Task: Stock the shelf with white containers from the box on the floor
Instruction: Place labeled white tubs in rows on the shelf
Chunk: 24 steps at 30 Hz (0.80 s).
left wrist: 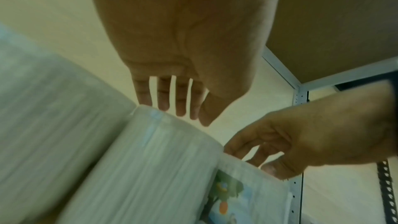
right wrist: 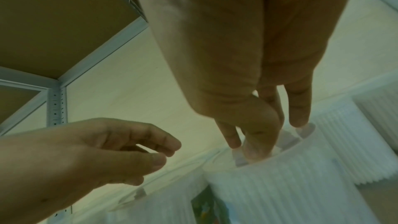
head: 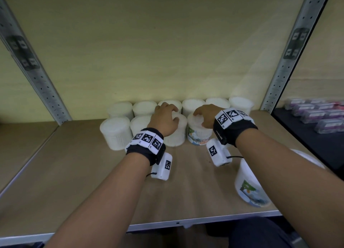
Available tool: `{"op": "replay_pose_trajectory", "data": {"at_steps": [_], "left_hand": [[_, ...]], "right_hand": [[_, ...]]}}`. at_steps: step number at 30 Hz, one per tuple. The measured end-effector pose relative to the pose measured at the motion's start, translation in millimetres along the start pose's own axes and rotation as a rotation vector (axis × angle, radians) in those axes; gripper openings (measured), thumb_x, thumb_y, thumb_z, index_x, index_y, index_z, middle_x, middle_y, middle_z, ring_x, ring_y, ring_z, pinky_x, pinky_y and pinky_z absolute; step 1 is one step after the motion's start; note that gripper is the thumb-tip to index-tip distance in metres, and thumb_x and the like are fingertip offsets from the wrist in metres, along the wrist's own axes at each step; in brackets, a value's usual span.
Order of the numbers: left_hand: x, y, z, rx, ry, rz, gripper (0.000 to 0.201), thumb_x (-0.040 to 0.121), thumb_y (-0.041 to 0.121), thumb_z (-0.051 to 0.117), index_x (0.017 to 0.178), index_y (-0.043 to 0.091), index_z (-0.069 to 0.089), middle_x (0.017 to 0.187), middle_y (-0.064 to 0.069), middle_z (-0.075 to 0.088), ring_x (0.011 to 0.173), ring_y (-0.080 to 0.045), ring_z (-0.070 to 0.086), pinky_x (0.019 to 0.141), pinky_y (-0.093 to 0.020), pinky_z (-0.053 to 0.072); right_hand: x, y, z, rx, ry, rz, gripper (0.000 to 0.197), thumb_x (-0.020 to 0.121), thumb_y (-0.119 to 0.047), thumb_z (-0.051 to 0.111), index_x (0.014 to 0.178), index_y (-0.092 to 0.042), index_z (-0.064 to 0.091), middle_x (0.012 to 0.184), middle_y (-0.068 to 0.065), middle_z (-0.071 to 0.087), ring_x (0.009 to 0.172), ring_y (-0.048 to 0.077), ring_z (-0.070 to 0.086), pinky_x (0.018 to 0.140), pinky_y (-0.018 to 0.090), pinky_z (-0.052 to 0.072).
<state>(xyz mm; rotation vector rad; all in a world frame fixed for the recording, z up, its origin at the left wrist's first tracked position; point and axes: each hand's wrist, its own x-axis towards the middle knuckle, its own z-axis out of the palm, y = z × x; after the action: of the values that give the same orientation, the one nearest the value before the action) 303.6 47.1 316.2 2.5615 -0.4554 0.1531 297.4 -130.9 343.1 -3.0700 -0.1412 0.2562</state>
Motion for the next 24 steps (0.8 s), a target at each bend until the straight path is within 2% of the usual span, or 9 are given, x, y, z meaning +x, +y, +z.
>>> {"op": "replay_pose_trajectory", "data": {"at_steps": [2,4,8,13,16,19,22,24], "left_hand": [[1.7,-1.0,7.7,0.075,0.030,-0.048,0.043,0.090,0.035,0.056,0.126,0.014,0.052,0.131,-0.008,0.047,0.124,-0.028,0.039,0.098,-0.039,0.039],[2.5,-1.3,13.2,0.145,0.007,-0.063,0.048,0.088,0.045,0.056,0.124,0.015,0.053,0.130,-0.007,0.047,0.124,-0.027,0.039,0.099,-0.039,0.037],[3.2,-2.9,14.3,0.147,0.000,-0.056,0.049,0.087,0.048,0.056,0.124,0.015,0.054,0.130,-0.005,0.047,0.126,-0.025,0.039,0.100,-0.038,0.035],[5.0,-0.1,2.7,0.141,-0.166,-0.043,0.045,0.092,0.037,0.055,0.132,0.016,0.048,0.138,-0.005,0.042,0.131,-0.027,0.035,0.106,-0.041,0.035],[6.4,0.2,-3.3,0.098,-0.298,-0.042,0.045,0.092,0.019,0.052,0.137,0.021,0.044,0.144,-0.006,0.040,0.134,-0.026,0.035,0.111,-0.043,0.033],[7.0,4.2,-10.8,0.066,-0.403,-0.029,0.058,0.085,-0.002,0.044,0.138,0.025,0.044,0.146,-0.005,0.041,0.133,-0.025,0.041,0.109,-0.041,0.038],[3.3,10.5,-16.1,0.041,-0.432,-0.016,0.064,0.085,-0.008,0.039,0.142,0.021,0.037,0.149,-0.005,0.038,0.135,-0.024,0.039,0.107,-0.035,0.040],[1.9,12.2,-15.2,0.010,-0.399,-0.020,0.064,0.085,-0.006,0.040,0.145,0.018,0.033,0.150,-0.004,0.036,0.137,-0.024,0.037,0.111,-0.037,0.036]], "right_hand": [[-0.8,-0.1,0.0,-0.001,0.006,0.001,0.057,0.089,-0.004,0.054,0.143,-0.018,0.041,0.148,0.007,0.041,0.133,0.024,0.045,0.106,0.031,0.038],[-1.4,0.5,-0.1,0.000,0.013,0.004,0.057,0.089,-0.004,0.054,0.143,-0.018,0.041,0.147,0.007,0.042,0.132,0.024,0.045,0.105,0.031,0.039],[-1.9,0.6,0.3,0.005,0.013,0.002,0.056,0.089,-0.004,0.053,0.142,-0.019,0.042,0.146,0.006,0.043,0.131,0.024,0.046,0.103,0.030,0.040],[-1.1,0.8,-1.3,0.022,0.004,0.002,0.056,0.087,-0.003,0.055,0.140,-0.019,0.044,0.144,0.007,0.046,0.128,0.025,0.049,0.101,0.032,0.043],[-1.2,0.1,-1.6,0.017,0.005,0.008,0.056,0.088,-0.003,0.056,0.140,-0.019,0.044,0.145,0.007,0.045,0.129,0.024,0.048,0.102,0.032,0.042],[-2.0,-1.0,-3.1,0.007,-0.006,0.008,0.058,0.088,-0.003,0.056,0.142,-0.017,0.042,0.146,0.008,0.044,0.130,0.025,0.047,0.103,0.031,0.040],[-2.2,-1.9,-2.7,0.006,0.005,0.006,0.058,0.088,-0.003,0.055,0.143,-0.016,0.041,0.146,0.008,0.043,0.131,0.025,0.046,0.104,0.031,0.040],[-2.2,-2.5,-1.2,0.004,0.016,0.000,0.057,0.089,-0.003,0.054,0.143,-0.015,0.042,0.146,0.007,0.043,0.131,0.024,0.046,0.104,0.030,0.039]]}}
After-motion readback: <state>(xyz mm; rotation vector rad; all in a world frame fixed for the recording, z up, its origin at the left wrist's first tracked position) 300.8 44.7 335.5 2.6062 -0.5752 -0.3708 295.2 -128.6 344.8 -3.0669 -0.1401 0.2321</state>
